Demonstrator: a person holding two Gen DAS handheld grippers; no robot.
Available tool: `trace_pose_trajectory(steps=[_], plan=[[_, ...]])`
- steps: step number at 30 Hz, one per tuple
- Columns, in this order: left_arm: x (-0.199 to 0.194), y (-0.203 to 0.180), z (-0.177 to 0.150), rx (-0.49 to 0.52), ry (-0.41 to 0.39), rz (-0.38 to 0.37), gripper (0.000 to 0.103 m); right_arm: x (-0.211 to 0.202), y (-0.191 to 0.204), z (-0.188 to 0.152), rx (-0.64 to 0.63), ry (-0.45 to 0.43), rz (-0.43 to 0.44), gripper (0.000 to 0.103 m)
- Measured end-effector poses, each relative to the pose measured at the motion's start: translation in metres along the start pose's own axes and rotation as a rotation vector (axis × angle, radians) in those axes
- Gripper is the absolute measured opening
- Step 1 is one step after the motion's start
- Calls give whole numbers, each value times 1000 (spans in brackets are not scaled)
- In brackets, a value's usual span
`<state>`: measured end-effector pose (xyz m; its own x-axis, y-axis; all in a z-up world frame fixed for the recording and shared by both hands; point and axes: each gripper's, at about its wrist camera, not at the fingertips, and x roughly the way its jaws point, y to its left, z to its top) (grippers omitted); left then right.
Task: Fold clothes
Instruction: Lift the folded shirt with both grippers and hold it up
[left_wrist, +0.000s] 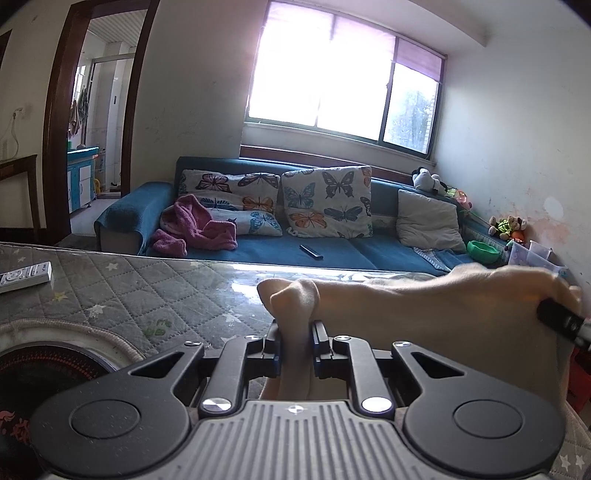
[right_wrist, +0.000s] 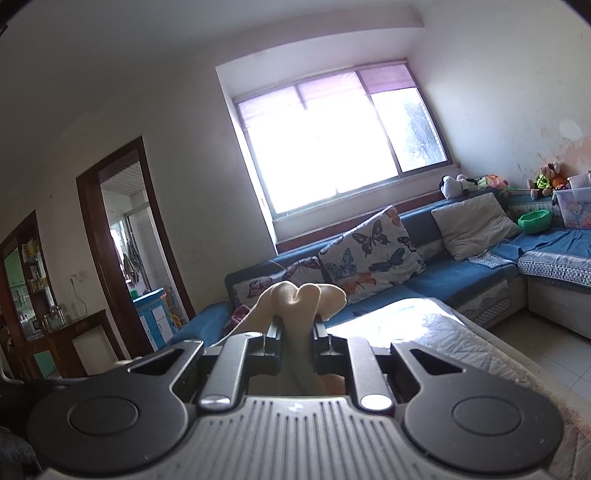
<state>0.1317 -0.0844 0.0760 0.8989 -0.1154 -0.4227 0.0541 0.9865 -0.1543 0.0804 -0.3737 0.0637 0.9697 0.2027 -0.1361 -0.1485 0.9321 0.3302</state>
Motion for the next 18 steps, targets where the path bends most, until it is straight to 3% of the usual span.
trace_pose_trajectory(steps=[18], plan=[[3,-6,-3,13,8,-4,17,3,-4,-2,13,24,-24,14]])
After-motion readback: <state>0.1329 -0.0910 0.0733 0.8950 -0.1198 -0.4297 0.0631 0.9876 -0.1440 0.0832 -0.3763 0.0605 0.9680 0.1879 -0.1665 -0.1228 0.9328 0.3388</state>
